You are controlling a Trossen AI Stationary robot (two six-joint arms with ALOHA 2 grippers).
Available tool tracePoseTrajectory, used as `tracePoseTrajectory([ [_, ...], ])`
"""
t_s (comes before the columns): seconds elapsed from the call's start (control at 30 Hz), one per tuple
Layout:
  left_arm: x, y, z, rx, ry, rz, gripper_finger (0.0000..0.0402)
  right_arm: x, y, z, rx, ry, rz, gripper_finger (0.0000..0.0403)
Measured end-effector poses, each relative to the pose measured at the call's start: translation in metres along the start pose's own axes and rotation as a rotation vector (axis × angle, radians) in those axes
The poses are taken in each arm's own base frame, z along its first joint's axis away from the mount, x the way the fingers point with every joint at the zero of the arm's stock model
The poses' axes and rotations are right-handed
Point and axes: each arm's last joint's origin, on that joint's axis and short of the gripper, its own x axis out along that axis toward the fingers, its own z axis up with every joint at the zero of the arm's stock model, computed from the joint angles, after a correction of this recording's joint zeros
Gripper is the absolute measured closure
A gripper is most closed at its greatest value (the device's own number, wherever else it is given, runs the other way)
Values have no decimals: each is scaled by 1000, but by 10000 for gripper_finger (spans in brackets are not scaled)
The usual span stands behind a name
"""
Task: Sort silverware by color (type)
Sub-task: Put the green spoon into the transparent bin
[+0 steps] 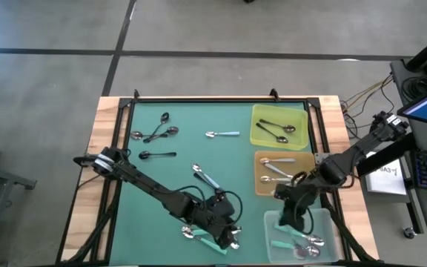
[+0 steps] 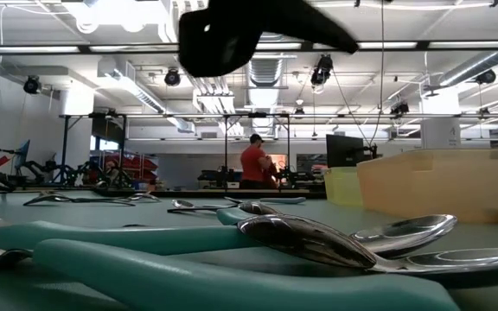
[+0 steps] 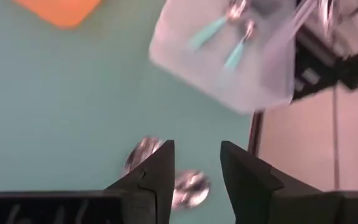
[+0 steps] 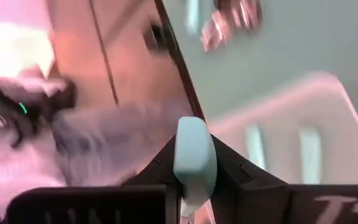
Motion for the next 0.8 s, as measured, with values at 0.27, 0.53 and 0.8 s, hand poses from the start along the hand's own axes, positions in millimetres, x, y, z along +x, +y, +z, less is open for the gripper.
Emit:
tracePoseTrajectory([
  [0.27,-2,10,-13,30,186,64,291,-7,-41,-24,150,215,-464,369],
  [0.53,-11,14,-37,112,452,86,291,6,-43,-23,135,257,-498,369],
  [0.8,-18,17,-51,291,481,177,291,23,-44,-20,87,278,-511,322],
])
